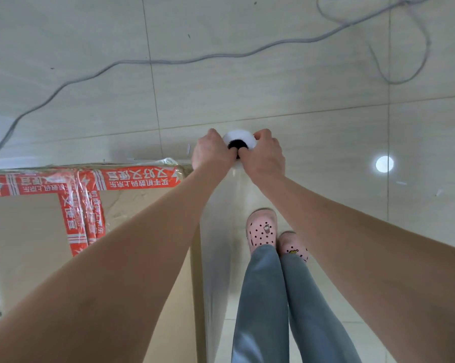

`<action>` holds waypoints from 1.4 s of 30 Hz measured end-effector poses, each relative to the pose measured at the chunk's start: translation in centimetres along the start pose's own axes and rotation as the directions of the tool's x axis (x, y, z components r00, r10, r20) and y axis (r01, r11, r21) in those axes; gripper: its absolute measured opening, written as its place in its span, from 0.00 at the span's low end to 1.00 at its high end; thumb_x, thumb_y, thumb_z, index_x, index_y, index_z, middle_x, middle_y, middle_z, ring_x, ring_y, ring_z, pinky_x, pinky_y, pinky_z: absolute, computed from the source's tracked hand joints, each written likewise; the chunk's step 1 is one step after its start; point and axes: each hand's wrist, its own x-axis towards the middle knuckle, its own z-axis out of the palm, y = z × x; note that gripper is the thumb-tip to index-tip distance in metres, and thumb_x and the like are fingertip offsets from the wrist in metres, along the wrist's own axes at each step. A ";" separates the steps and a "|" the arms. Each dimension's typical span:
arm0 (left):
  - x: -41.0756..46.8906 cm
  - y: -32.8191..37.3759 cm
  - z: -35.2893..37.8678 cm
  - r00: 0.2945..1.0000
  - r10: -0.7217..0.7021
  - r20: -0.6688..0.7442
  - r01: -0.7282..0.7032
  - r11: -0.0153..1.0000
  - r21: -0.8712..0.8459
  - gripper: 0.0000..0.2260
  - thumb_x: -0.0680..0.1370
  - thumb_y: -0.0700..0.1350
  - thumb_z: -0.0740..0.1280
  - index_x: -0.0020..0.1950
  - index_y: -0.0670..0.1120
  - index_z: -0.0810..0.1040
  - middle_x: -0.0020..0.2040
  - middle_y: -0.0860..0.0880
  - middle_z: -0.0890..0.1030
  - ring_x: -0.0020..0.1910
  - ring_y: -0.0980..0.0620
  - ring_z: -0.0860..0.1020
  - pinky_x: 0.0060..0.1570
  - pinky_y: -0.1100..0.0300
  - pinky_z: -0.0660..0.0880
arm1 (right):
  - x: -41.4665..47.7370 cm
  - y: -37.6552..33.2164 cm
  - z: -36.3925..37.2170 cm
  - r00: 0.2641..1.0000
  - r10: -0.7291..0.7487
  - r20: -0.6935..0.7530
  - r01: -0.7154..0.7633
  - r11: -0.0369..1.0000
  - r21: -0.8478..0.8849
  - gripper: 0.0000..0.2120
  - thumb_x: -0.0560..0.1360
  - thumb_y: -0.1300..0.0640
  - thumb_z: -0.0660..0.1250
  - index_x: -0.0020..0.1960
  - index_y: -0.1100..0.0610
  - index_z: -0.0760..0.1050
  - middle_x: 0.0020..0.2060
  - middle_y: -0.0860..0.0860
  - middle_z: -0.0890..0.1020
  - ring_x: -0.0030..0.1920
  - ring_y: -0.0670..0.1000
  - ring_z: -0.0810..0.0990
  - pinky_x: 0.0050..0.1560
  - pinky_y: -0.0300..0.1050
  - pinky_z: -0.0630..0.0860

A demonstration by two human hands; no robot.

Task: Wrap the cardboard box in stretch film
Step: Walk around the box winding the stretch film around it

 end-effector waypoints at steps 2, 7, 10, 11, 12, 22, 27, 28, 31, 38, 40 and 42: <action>0.2 0.3 -0.2 0.996 0.085 -0.010 -0.084 0.992 0.095 0.14 0.76 0.42 0.64 0.61 0.42 0.69 0.58 0.43 0.74 0.53 0.41 0.77 0.39 0.54 0.68 | 0.2 -0.3 0.1 1.000 0.012 -0.001 -0.012 1.000 0.007 0.17 0.75 0.56 0.63 0.63 0.54 0.67 0.58 0.53 0.73 0.47 0.56 0.75 0.43 0.45 0.65; 0.7 1.1 -0.9 0.910 0.415 0.003 -0.381 0.834 0.399 0.14 0.75 0.37 0.63 0.60 0.46 0.71 0.56 0.46 0.73 0.52 0.44 0.75 0.38 0.55 0.67 | 0.1 -0.4 0.3 1.000 -0.015 -0.014 0.015 0.999 -0.032 0.14 0.74 0.56 0.63 0.59 0.54 0.67 0.53 0.52 0.72 0.41 0.54 0.72 0.38 0.44 0.64; 1.3 1.2 -1.5 0.904 0.425 0.041 -0.404 0.819 0.408 0.11 0.75 0.38 0.62 0.57 0.44 0.73 0.54 0.45 0.74 0.50 0.43 0.76 0.39 0.54 0.69 | 0.0 -0.8 0.2 0.998 -0.060 -0.016 0.059 0.995 -0.084 0.13 0.74 0.55 0.63 0.58 0.52 0.67 0.51 0.51 0.71 0.40 0.55 0.74 0.38 0.44 0.64; 1.5 1.0 -1.7 0.915 0.402 0.038 -0.385 0.838 0.386 0.10 0.75 0.39 0.62 0.57 0.44 0.73 0.53 0.45 0.75 0.49 0.42 0.77 0.39 0.54 0.69 | 0.1 -1.1 0.2 0.997 -0.077 -0.018 0.075 0.991 -0.110 0.13 0.74 0.56 0.62 0.58 0.52 0.68 0.52 0.51 0.72 0.41 0.55 0.74 0.39 0.44 0.64; 1.6 0.9 -1.8 0.929 0.370 0.026 -0.354 0.864 0.357 0.10 0.75 0.40 0.62 0.56 0.44 0.73 0.53 0.44 0.75 0.49 0.42 0.77 0.39 0.55 0.69 | 0.2 -1.4 0.2 0.995 -0.099 -0.022 0.095 0.985 -0.143 0.13 0.74 0.57 0.61 0.58 0.51 0.68 0.53 0.51 0.72 0.41 0.55 0.74 0.39 0.45 0.65; 4.6 -2.4 -4.6 0.991 -0.124 -0.060 0.115 0.986 -0.123 0.12 0.70 0.45 0.68 0.51 0.42 0.78 0.44 0.45 0.82 0.44 0.45 0.82 0.35 0.59 0.72 | 2.1 -5.3 2.4 0.989 -0.114 0.099 0.120 0.991 -0.058 0.20 0.75 0.54 0.64 0.65 0.53 0.65 0.55 0.53 0.74 0.49 0.56 0.75 0.43 0.45 0.66; 6.5 -2.6 -6.2 0.991 -0.102 -0.082 0.089 0.985 -0.145 0.11 0.69 0.43 0.68 0.51 0.44 0.78 0.45 0.45 0.82 0.45 0.44 0.82 0.43 0.56 0.79 | 3.7 -6.5 3.9 0.989 -0.067 0.129 0.049 0.989 0.139 0.18 0.74 0.58 0.62 0.64 0.55 0.68 0.52 0.54 0.77 0.47 0.56 0.77 0.47 0.50 0.78; 6.7 -2.7 -6.3 0.993 -0.097 -0.066 0.086 0.984 -0.159 0.11 0.69 0.43 0.68 0.50 0.44 0.78 0.46 0.45 0.82 0.45 0.44 0.82 0.45 0.54 0.80 | 3.9 -6.7 4.1 0.990 -0.054 0.129 0.032 0.985 0.169 0.18 0.74 0.59 0.61 0.64 0.55 0.69 0.53 0.55 0.77 0.49 0.56 0.78 0.50 0.52 0.79; 6.8 -2.9 -6.2 0.996 -0.085 -0.013 0.080 0.976 -0.201 0.10 0.71 0.42 0.69 0.51 0.44 0.75 0.49 0.45 0.81 0.47 0.44 0.81 0.46 0.54 0.79 | 4.1 -6.9 4.7 0.990 -0.017 0.138 -0.016 0.972 0.235 0.19 0.73 0.62 0.60 0.64 0.54 0.71 0.57 0.54 0.77 0.56 0.57 0.78 0.53 0.55 0.79; 6.9 -2.8 -5.8 0.983 -0.123 0.138 0.156 0.950 -0.270 0.12 0.74 0.42 0.66 0.57 0.43 0.78 0.51 0.44 0.81 0.42 0.43 0.81 0.43 0.50 0.82 | 4.6 -6.9 5.3 0.986 -0.009 0.168 -0.029 0.975 0.222 0.26 0.72 0.61 0.62 0.70 0.53 0.68 0.63 0.53 0.76 0.62 0.56 0.75 0.56 0.55 0.78; 7.1 -2.6 -6.2 0.976 -0.134 0.170 0.178 0.944 -0.279 0.08 0.75 0.40 0.65 0.52 0.42 0.79 0.49 0.43 0.81 0.38 0.43 0.81 0.37 0.53 0.82 | 4.8 -7.1 5.1 0.985 -0.019 0.172 -0.018 0.978 0.207 0.25 0.71 0.60 0.62 0.68 0.53 0.70 0.62 0.53 0.77 0.61 0.56 0.75 0.55 0.55 0.78; 7.3 -2.4 -6.6 0.975 -0.138 0.172 0.183 0.941 -0.284 0.09 0.74 0.39 0.65 0.52 0.41 0.80 0.47 0.43 0.80 0.38 0.42 0.81 0.35 0.55 0.81 | 4.8 -7.5 4.8 0.986 -0.021 0.167 -0.012 0.980 0.198 0.22 0.69 0.60 0.62 0.63 0.53 0.74 0.57 0.53 0.79 0.57 0.56 0.77 0.53 0.56 0.79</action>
